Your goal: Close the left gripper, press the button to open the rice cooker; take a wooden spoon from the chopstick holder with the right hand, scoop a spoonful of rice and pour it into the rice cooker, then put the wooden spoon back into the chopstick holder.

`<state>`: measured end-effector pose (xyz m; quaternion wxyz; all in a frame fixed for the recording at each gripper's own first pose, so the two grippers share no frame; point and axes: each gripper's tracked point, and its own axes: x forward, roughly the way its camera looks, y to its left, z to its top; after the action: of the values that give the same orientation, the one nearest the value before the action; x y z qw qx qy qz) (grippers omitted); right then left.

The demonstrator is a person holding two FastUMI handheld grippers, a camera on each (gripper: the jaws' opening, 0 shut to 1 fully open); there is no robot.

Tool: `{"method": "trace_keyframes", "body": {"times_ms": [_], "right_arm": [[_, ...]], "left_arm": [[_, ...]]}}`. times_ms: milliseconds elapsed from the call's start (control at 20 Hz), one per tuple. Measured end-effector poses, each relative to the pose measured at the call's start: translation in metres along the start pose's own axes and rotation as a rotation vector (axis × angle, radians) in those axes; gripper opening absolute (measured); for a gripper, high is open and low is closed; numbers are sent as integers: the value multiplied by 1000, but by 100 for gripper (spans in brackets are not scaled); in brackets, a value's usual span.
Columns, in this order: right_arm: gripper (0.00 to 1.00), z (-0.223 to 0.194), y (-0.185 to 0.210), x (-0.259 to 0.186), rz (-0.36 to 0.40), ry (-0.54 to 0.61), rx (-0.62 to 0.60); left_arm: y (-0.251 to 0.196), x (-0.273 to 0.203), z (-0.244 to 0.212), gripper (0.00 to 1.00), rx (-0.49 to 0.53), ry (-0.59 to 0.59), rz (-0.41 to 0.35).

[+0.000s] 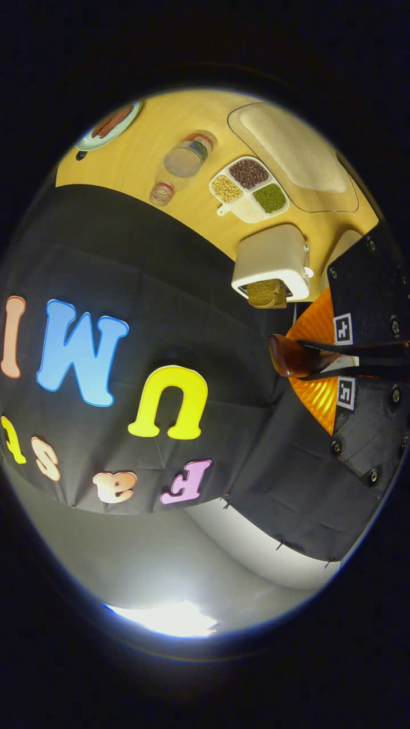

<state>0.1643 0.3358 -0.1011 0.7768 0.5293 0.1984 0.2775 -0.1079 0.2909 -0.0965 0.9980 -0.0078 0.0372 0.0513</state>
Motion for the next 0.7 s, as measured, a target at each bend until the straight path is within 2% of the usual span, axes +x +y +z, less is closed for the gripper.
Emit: {"method": "trace_keyframes", "body": {"times_ms": [200,400,450,500,550,700], "right_arm": [[6,-22,1,38,-1,45,-19],[6,-49,1,73,-10,99,-82],[6,-55,2,82,-11,112,-98],[6,-62,3,91,-13,128,-112],[6,-69,3,99,-15,142,-131],[6,-95,0,122,-32,191,-191]], "left_arm": [[8,0,2,94,-12,-13,8],[14,-3,-4,95,-22,-8,-18],[17,-3,-6,92,-22,-8,-22],[20,-3,-8,95,-20,-6,-21],[25,-4,-12,92,-17,4,-16],[35,-10,-21,92,-16,31,14]]}}
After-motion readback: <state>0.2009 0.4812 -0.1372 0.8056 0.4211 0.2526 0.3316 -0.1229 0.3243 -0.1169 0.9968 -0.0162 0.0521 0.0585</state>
